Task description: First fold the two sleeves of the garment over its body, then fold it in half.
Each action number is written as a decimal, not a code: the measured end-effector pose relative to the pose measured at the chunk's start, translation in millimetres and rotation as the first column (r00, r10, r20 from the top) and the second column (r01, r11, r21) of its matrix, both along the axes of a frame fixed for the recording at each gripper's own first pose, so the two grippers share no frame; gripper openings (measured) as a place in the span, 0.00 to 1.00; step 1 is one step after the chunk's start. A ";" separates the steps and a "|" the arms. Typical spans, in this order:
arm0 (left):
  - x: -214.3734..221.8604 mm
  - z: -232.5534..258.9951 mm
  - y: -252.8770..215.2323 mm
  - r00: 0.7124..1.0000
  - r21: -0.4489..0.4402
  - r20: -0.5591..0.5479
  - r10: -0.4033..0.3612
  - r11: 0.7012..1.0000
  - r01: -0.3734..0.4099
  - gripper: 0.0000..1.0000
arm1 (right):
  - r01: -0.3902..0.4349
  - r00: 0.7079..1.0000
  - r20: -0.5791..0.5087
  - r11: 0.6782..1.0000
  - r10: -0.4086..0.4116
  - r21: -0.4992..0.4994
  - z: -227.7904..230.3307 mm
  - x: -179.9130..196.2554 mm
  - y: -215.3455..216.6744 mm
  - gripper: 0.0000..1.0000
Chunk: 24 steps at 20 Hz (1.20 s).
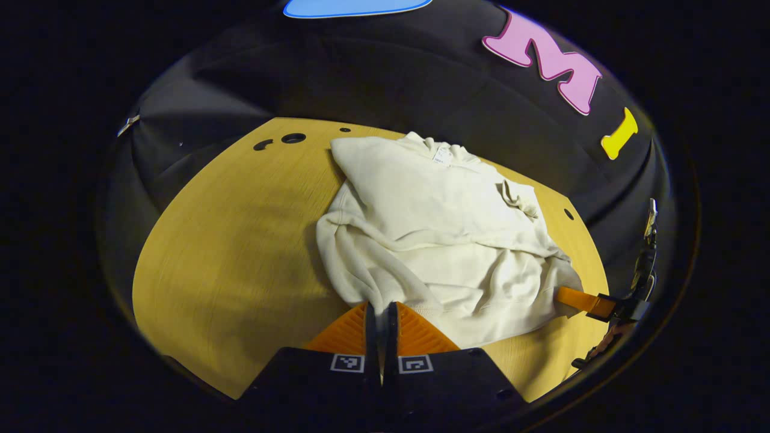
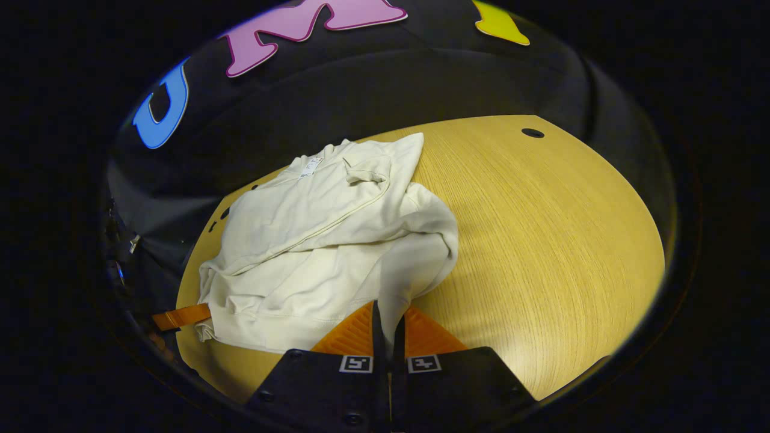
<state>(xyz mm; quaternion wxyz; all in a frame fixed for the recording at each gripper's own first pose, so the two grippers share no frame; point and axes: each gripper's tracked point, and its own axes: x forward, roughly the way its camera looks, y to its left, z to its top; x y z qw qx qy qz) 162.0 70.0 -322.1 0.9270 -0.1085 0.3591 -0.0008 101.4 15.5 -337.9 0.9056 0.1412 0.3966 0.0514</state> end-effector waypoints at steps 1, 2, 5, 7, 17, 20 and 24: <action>5.1 7.9 -2.9 1.000 -0.007 0.012 0.000 1.000 0.000 0.06 | -0.011 1.000 0.016 1.000 0.011 -0.002 7.1 6.6 2.9 0.06; 10.3 14.8 -4.0 1.000 -0.005 0.026 -0.004 1.000 0.004 0.06 | -0.028 0.999 0.034 1.000 0.028 -0.015 12.8 14.0 5.5 0.06; 34.2 42.6 -6.3 0.997 -0.007 0.076 -0.018 1.000 0.018 0.06 | -0.082 0.992 0.093 0.994 0.088 -0.074 37.7 35.2 10.7 0.06; 47.6 61.1 -1.0 0.994 -0.025 0.107 -0.012 1.000 0.015 0.06 | -0.079 0.988 0.124 0.994 0.088 -0.074 51.5 59.6 17.7 0.06; 147.1 126.5 15.9 0.968 -0.042 0.250 0.022 0.999 -0.012 0.06 | -0.053 0.958 0.279 0.997 0.066 -0.054 108.9 180.0 24.2 0.06; 181.9 135.1 16.0 0.959 -0.023 0.284 0.014 1.000 -0.007 0.06 | -0.038 0.947 0.315 0.997 0.057 -0.066 117.3 213.0 26.9 0.06; 222.0 134.6 27.0 0.950 -0.033 0.312 0.030 0.999 -0.020 0.06 | 0.002 0.941 0.337 0.998 0.020 -0.065 114.3 245.5 23.0 0.06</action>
